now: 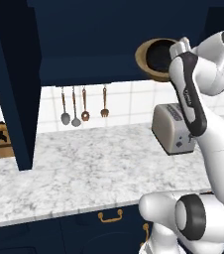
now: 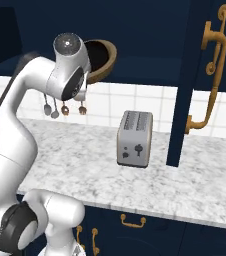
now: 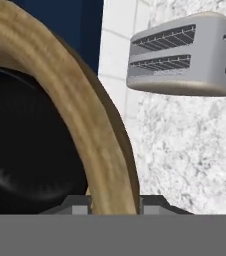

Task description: Pick up the bowls on the counter and stack them on top of one another in the open cabinet. Place the smaller bowl on top of the larger bowl.

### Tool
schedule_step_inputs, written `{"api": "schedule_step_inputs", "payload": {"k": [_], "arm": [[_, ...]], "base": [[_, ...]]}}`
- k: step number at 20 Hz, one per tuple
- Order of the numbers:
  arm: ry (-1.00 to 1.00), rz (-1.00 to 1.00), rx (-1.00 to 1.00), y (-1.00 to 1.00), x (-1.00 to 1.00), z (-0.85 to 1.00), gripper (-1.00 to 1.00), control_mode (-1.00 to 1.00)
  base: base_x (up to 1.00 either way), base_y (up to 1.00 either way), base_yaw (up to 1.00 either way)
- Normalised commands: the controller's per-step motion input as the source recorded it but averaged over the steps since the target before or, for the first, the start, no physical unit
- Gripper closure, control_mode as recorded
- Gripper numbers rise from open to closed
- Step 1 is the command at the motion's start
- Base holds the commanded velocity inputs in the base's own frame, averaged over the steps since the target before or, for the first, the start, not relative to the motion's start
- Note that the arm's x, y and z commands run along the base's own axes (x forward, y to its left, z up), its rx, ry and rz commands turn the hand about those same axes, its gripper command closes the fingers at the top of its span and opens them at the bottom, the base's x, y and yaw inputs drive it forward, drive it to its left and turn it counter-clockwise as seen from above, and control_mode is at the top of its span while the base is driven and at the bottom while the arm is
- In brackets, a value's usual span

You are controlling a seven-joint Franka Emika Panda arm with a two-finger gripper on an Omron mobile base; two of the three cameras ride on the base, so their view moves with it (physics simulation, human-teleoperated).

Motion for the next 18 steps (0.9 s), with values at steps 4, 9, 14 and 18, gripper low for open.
{"api": "schedule_step_inputs", "payload": {"k": [4, 9, 14, 18], "arm": [[0.0, 0.0, 0.07, 0.26, 0.75, -0.06, 1.0, -1.0], [0.0, 0.0, 0.04, 0.38, 0.98, -0.09, 1.0, -1.0], [0.0, -0.01, 0.03, 0.35, 0.78, 0.0, 1.0, -1.0], [0.0, 0.0, 0.0, 0.02, 0.03, 0.0, -1.0, -1.0]], "base": [[0.0, 0.0, 0.0], [0.0, 0.0, 0.0], [0.0, 0.0, 0.0], [0.0, 0.0, 0.0]]}}
